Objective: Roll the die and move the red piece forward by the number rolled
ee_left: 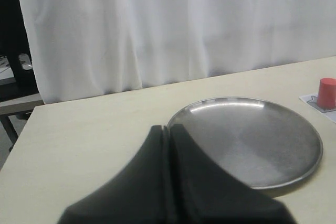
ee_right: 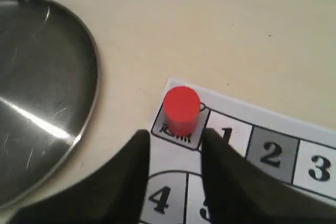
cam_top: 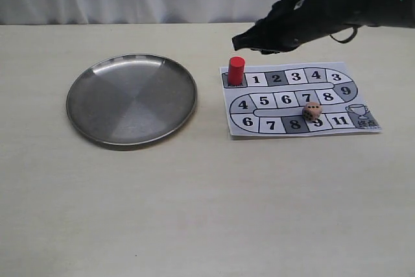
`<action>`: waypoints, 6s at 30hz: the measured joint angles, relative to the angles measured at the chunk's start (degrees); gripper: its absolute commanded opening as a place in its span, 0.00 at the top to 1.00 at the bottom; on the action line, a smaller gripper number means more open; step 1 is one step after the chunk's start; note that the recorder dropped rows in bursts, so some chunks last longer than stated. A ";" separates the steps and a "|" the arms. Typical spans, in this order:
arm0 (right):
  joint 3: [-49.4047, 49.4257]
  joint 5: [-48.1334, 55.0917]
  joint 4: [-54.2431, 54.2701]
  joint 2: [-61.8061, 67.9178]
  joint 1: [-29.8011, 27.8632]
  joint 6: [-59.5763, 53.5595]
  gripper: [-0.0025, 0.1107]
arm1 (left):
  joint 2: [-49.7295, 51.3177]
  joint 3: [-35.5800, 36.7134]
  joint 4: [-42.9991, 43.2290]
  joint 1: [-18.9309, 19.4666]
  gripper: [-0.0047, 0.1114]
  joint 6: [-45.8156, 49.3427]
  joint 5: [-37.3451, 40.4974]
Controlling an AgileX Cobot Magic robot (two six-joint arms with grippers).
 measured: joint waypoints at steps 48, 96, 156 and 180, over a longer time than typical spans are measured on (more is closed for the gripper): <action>-22.65 7.47 -0.44 15.56 -4.66 2.60 0.94 | 0.00 0.00 0.00 0.00 0.96 0.00 0.00; -22.62 12.24 -10.55 20.43 -7.32 4.22 0.94 | 0.00 0.00 0.00 0.00 0.96 0.00 0.00; -22.54 11.96 -15.10 26.80 -11.42 8.65 0.94 | 0.00 0.00 0.00 0.00 0.96 0.00 0.00; -22.54 12.22 -15.34 25.56 -13.12 12.86 0.78 | 0.00 0.00 0.00 0.00 0.96 0.00 0.00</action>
